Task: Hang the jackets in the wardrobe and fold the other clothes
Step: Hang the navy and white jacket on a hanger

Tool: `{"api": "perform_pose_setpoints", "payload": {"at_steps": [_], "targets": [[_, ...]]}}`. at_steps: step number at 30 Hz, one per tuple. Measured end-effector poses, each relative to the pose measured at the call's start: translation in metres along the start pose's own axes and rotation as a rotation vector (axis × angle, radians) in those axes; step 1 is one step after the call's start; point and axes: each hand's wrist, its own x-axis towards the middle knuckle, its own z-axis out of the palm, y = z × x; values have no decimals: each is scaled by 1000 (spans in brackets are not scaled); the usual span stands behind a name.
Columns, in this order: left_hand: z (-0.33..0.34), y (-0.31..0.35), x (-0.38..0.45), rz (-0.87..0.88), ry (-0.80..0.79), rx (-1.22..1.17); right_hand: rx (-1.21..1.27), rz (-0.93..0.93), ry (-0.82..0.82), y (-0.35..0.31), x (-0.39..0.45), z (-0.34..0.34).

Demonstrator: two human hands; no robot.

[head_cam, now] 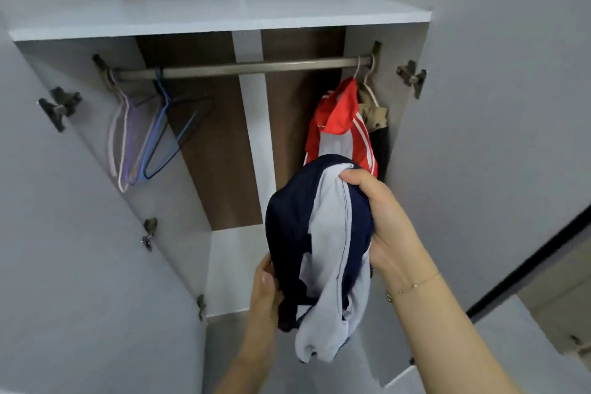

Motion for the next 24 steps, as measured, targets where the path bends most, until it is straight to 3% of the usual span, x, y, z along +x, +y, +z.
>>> {"api": "perform_pose_setpoints", "payload": {"at_steps": [3, 8, 10, 15, 17, 20, 22, 24], "targets": [[20, 4, 24, -5, -109, 233, -105, -20, -113, -3, 27, 2], [6, 7, 56, -223, 129, 201, -85, -6, -206, -12, 56, -8], [-17, 17, 54, -306, 126, 124, -70, -30, -188, -23, 70, -17], [-71, 73, 54, -278, 222, -100, -101, -42, -54, -24, 109, -22], [-83, 98, 53, -333, 208, -69, -61, -12, 31, -17, 123, -18], [-103, 126, 49, -409, 49, 65, -27, -12, 109, -8, 144, -10], [-115, 140, 49, -392, -55, 126, -25, -7, 135, -3, 159, -2], [-130, 149, 53, -329, -22, 135, -46, 13, 146, 3, 173, 7]]}}
